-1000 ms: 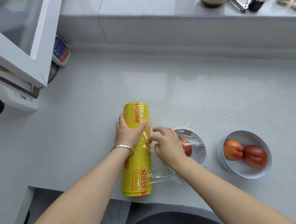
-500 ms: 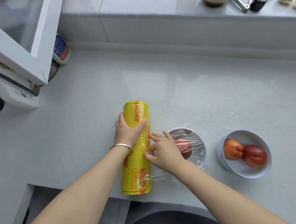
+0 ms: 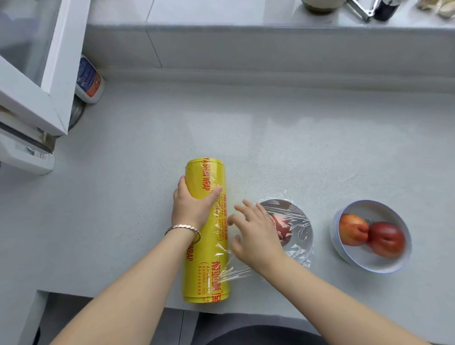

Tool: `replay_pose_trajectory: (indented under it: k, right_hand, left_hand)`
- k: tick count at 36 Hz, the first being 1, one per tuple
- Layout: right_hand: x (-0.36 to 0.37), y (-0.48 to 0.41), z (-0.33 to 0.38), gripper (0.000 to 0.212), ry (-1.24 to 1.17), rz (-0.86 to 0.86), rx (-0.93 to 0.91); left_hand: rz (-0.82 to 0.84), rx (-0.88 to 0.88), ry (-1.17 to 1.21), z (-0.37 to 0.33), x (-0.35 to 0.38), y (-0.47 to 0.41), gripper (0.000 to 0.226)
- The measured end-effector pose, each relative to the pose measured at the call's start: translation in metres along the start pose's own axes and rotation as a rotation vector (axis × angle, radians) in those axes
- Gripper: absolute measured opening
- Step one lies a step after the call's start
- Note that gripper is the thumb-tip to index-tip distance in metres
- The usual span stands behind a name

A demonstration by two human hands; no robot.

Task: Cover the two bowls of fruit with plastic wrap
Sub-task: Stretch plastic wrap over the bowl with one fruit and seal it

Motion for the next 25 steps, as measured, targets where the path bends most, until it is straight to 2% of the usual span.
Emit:
replay_pose_trajectory:
  k: [3, 6, 8, 12, 13, 16, 20, 25]
  right_hand:
    - [-0.005, 0.005, 0.009, 0.031, 0.013, 0.022, -0.087]
    - [-0.008, 0.012, 0.01, 0.034, 0.024, 0.064, -0.125]
    - [-0.004, 0.018, 0.008, 0.037, -0.037, 0.13, -0.114]
    - [-0.003, 0.022, 0.006, 0.063, -0.161, 0.198, -0.04]
    - [-0.005, 0.021, 0.008, 0.064, -0.166, 0.18, -0.046]
    - [-0.001, 0.018, 0.011, 0.045, -0.092, 0.217, -0.067]
    - [0.01, 0.019, 0.016, 0.04, -0.03, 0.282, -0.069]
    - [0.011, 0.02, 0.019, 0.032, -0.106, 0.174, -0.026]
  left_hand:
    - [0.005, 0.003, 0.005, 0.001, 0.0, 0.0, 0.098]
    - [0.009, 0.001, 0.019, 0.001, -0.001, 0.0, 0.101]
    - [0.017, -0.01, 0.045, 0.001, -0.002, 0.001, 0.105]
    - [0.021, -0.008, 0.062, 0.0, -0.006, 0.006, 0.101]
    - [0.019, 0.003, 0.048, 0.0, -0.007, 0.008, 0.099]
    - [0.058, 0.024, -0.029, 0.006, -0.006, 0.02, 0.102]
    - [0.141, -0.066, 0.015, 0.031, -0.004, 0.04, 0.107]
    - [0.177, -0.101, 0.087, 0.049, -0.002, 0.059, 0.095]
Point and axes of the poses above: each hand's wrist, its own y-axis away from the middle knuckle, its own x-axis out of the palm, z = x × y, the point moved 5 cm from there along -y, towards the middle knuckle, and after that the axes turned 3 degrees about -z, right-handed, at the moved point
